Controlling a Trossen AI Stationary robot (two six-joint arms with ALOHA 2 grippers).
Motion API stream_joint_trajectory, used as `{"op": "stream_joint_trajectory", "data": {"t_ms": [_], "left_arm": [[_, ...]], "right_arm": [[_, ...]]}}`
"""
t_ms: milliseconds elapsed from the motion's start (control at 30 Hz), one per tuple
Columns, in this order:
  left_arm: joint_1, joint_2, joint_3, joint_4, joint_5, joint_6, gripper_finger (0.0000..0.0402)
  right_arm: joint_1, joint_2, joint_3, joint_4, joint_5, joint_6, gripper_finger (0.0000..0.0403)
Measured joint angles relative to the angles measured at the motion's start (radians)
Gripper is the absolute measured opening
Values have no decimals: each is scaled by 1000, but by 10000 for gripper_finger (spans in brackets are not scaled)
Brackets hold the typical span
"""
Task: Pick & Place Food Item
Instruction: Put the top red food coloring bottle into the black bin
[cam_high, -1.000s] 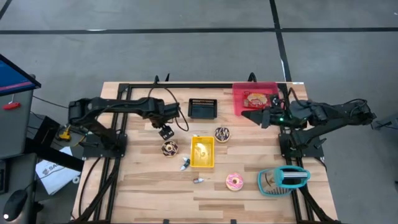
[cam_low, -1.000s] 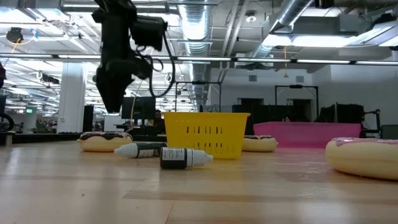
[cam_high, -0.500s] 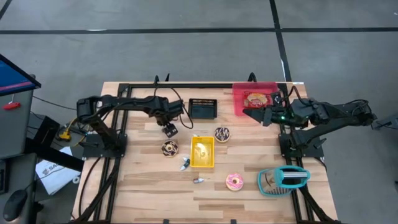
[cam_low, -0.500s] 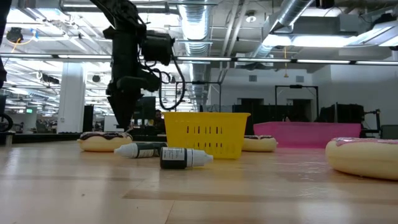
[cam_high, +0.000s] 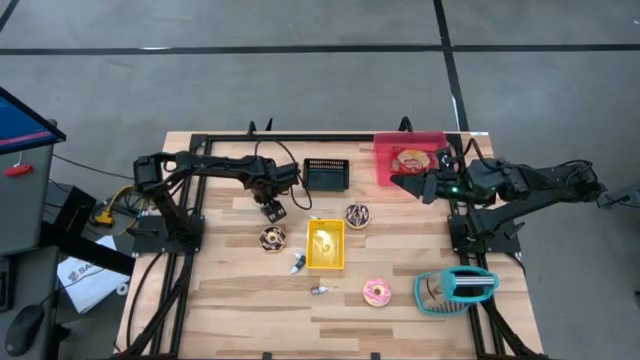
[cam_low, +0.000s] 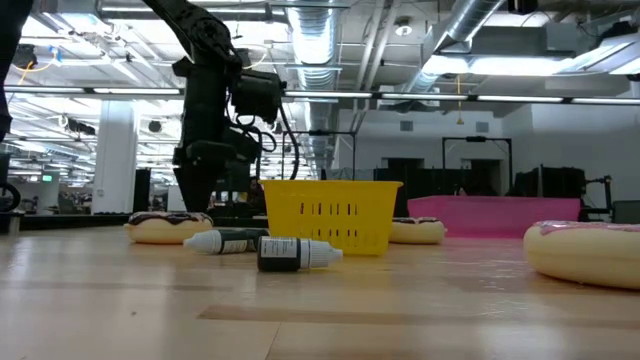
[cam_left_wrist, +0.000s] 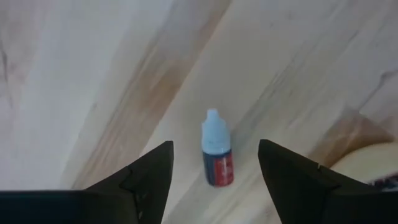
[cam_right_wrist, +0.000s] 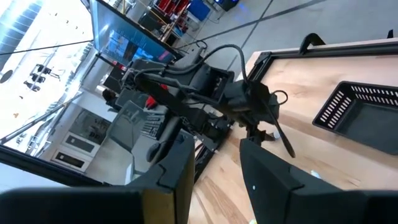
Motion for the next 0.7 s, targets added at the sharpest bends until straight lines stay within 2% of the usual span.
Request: {"op": "stream_joint_trajectory", "data": {"t_ms": [500,600,700], "left_arm": [[1,74,0,32,-3,-20,196],[1,73,0,44,-3,-26,177],[1,73,0,40,-3,-26,143]], "right_arm": [[0,0,0,0,0,-8,122],[0,0,0,0,0,-8,122],[0,0,0,0,0,-8,122]]}}
